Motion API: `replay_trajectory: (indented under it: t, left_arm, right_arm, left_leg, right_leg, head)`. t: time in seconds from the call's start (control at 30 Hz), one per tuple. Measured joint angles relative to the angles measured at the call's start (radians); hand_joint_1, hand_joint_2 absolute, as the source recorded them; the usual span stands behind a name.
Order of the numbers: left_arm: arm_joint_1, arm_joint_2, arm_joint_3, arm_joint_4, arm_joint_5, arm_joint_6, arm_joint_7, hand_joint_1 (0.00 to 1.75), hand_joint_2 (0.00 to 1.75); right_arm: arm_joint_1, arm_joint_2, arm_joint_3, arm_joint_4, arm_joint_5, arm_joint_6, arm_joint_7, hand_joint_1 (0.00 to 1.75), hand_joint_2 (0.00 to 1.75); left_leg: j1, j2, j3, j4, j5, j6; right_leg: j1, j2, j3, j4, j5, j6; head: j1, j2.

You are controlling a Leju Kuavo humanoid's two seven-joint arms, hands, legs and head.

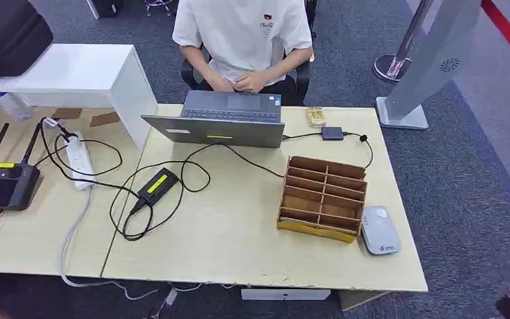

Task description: Pass the card to the sensor for recognition and then transmit it.

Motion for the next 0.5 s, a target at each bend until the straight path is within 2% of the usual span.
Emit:
replay_trajectory:
  t: [0.27,0.5]
  left_arm:
    - [-0.001,0.016,-0.036,-0.012,0.036,0.021,0.009,0.00,1.75]
    - [-0.004,0.024,-0.054,-0.016,0.085,0.048,0.021,0.00,1.75]
  right_arm:
    - [0.071,0.158,-0.063,0.028,-0.031,0.033,-0.017,0.00,1.75]
    - [0.100,0.336,-0.101,0.047,-0.046,0.115,-0.002,0.00,1.75]
  left_leg:
    - [0.000,0.003,0.007,-0.004,-0.001,-0.003]
    - [0.000,0.007,0.012,-0.006,-0.003,-0.008]
  right_leg:
    - [0.000,0.002,0.003,0.000,-0.002,-0.003]
    - [0.000,0.006,0.006,0.001,-0.004,-0.006]
  head:
    - [0.000,0.000]
    - [-0.001,0.000]
